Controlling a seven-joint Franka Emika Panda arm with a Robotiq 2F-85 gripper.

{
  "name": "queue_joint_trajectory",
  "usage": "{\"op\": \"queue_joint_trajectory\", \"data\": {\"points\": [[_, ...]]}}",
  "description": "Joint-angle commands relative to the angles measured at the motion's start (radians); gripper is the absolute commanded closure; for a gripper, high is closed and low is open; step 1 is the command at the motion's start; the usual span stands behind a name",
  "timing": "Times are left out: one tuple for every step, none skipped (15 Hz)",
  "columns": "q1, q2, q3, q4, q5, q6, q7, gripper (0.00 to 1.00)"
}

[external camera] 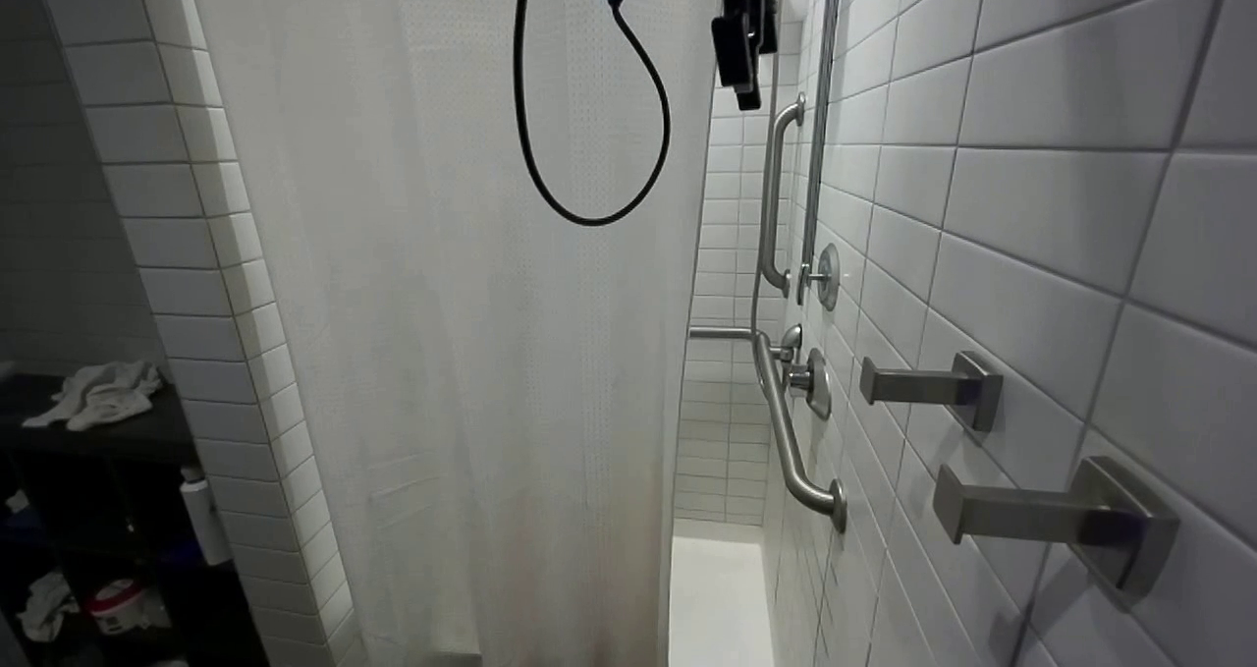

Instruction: Pull the shower curtain closed

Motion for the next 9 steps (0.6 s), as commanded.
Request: {"op": "queue_joint_trajectory", "data": {"points": [[0.039, -0.189, 0.023, -0.193, -0.175, 0.018, 0.014, 0.0], [0.041, -0.237, 0.038, -0.235, -0.225, 0.011, 0.013, 0.0], [0.041, -0.28, 0.054, -0.271, -0.269, 0.005, 0.011, 0.0], [0.04, -0.323, 0.071, -0.305, -0.302, -0.005, 0.002, 0.0], [0.041, -0.363, 0.091, -0.337, -0.326, -0.018, -0.009, 0.0], [0.044, -0.403, 0.108, -0.366, -0.339, -0.041, -0.026, 0.0], [0.056, -0.441, 0.121, -0.393, -0.329, -0.081, -0.055, 0.0], [0.065, -0.472, 0.135, -0.405, -0.325, -0.136, -0.081, 0.0], [0.078, -0.499, 0.152, -0.424, -0.316, -0.175, -0.108, 0.0]]}}
